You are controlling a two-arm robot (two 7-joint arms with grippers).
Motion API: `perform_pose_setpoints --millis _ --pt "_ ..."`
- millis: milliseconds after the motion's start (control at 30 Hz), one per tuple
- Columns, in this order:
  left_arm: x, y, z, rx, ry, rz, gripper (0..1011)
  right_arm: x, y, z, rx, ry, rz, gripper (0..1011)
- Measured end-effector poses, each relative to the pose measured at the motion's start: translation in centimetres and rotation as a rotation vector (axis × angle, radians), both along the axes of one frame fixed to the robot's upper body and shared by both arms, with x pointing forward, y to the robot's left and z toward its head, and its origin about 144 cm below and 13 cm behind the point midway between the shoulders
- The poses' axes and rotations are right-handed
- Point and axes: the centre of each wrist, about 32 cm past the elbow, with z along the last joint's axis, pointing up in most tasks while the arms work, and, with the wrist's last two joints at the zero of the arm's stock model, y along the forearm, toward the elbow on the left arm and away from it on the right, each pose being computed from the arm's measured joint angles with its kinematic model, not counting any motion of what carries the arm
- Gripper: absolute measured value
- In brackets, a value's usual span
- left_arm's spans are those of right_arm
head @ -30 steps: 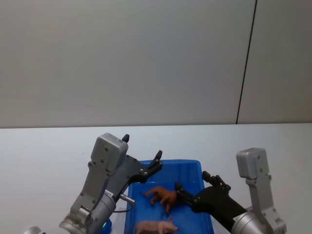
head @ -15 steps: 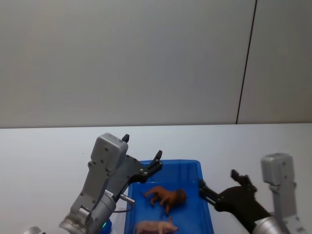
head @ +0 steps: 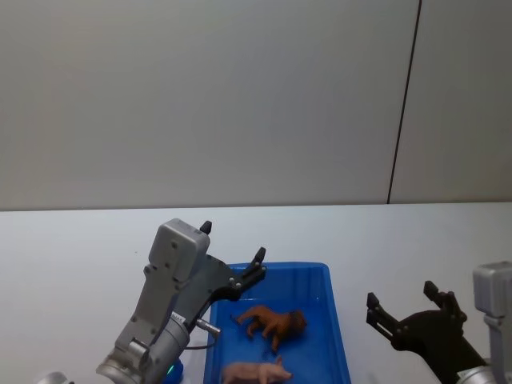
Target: Pick up the two dolls from the table and place them into the box.
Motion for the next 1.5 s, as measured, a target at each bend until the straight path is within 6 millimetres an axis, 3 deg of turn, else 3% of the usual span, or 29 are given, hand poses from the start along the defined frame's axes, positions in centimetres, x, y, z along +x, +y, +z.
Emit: perform_pose_setpoints --millis 967,1500 --pt "-2.3 3.7 0.3 -0.023 0.281 0.167 1001 -0.8 -0.9 0.0 -0.012 -0.014 -0.045 1001" --pt "-2.8 5.6 -0.9 -0.017 0.444 0.234 1001 -0.9 -0.9 0.0 -0.013 -0.015 -0.049 1001"
